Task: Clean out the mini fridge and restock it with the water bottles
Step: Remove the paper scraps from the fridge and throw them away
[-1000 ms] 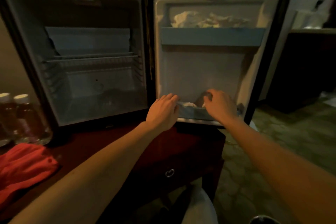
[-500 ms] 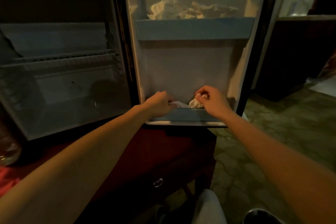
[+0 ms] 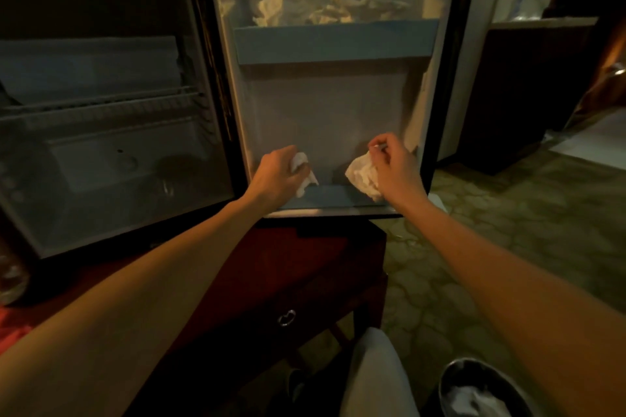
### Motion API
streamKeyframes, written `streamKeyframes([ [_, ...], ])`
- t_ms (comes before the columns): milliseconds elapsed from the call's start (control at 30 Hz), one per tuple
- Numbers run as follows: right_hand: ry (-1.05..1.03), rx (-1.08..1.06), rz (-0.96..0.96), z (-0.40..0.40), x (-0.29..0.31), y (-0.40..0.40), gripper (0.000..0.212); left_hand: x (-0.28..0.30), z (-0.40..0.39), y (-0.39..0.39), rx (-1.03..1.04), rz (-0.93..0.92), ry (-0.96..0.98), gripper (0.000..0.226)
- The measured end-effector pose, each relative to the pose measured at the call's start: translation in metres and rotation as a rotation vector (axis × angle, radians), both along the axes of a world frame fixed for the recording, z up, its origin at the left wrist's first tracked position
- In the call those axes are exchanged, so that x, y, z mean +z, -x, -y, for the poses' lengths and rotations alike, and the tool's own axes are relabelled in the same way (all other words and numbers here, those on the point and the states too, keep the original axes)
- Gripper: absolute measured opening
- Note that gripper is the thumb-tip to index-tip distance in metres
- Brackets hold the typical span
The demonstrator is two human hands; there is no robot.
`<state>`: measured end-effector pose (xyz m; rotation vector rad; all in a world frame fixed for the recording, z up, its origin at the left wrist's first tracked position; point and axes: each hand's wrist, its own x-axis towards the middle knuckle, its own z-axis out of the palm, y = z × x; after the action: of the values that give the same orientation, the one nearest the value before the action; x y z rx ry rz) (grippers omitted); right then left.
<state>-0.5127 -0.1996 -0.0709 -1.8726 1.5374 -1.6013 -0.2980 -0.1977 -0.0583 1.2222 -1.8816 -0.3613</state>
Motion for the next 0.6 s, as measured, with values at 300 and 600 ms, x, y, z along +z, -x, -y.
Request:
streamKeyframes([
  [300, -0.188, 0.058, 0.128, -0.061, -0.05, 0.051, 0.024, -0.045, -0.037, 0.061, -0.203, 0.101, -0.241, 0.016],
  [600, -0.477, -0.141, 0.117, -0.108, -0.167, 0.161, 0.024, -0.167, -0.049, 0.176, -0.355, 0.166, -0.541, 0.014],
])
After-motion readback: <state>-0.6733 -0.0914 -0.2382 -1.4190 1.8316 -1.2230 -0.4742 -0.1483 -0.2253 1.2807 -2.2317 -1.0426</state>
